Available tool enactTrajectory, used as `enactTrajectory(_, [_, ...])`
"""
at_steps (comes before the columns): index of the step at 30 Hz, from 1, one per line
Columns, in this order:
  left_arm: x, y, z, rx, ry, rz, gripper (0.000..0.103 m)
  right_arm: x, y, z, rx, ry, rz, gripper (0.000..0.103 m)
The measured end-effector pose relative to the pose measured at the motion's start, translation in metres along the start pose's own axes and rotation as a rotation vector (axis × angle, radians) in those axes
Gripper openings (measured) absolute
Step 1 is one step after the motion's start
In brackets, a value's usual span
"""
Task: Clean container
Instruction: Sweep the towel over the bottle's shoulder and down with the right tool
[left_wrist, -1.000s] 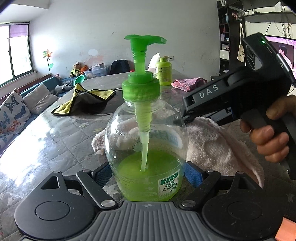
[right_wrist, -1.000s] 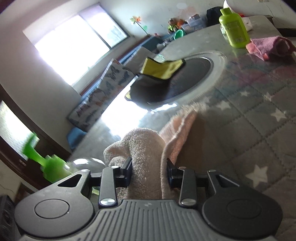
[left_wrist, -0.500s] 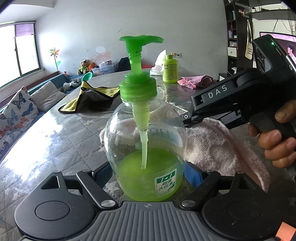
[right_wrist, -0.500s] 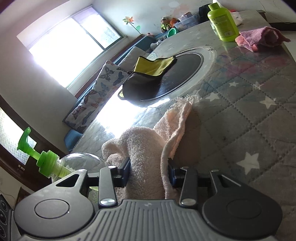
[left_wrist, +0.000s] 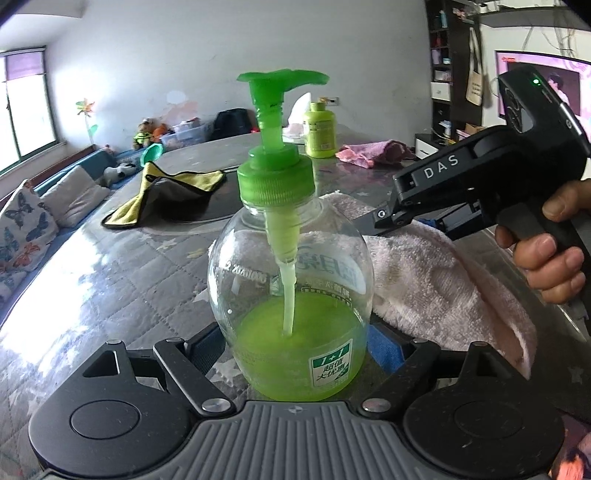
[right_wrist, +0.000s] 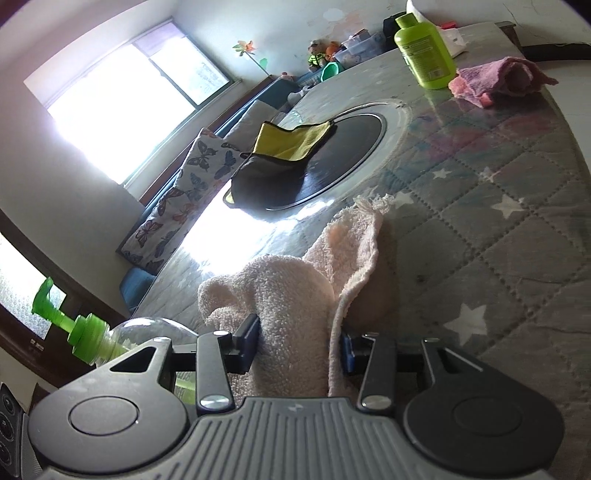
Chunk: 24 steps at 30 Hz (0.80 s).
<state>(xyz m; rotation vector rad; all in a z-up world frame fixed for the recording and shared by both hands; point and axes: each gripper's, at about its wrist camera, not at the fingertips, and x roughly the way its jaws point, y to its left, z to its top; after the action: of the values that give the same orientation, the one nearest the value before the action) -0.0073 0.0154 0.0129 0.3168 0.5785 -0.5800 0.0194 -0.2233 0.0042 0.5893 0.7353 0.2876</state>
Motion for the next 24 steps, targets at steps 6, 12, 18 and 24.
enactTrajectory(6, [-0.007, -0.007, -0.002, -0.074, -0.011, 0.055, 0.088, -0.001, 0.004, 0.001, -0.014, -0.006, -0.010, 0.045])
enactTrajectory(12, [-0.007, -0.009, -0.003, -0.118, 0.009, 0.092, 0.092, -0.003, 0.008, 0.003, -0.027, -0.014, -0.016, 0.048])
enactTrajectory(18, [0.001, -0.009, -0.006, -0.122, 0.029, 0.078, 0.088, -0.007, 0.010, 0.005, -0.039, -0.022, -0.009, 0.054])
enactTrajectory(24, [0.004, -0.007, -0.008, -0.108, 0.033, 0.053, 0.083, -0.003, 0.011, 0.002, -0.057, -0.006, -0.014, 0.056])
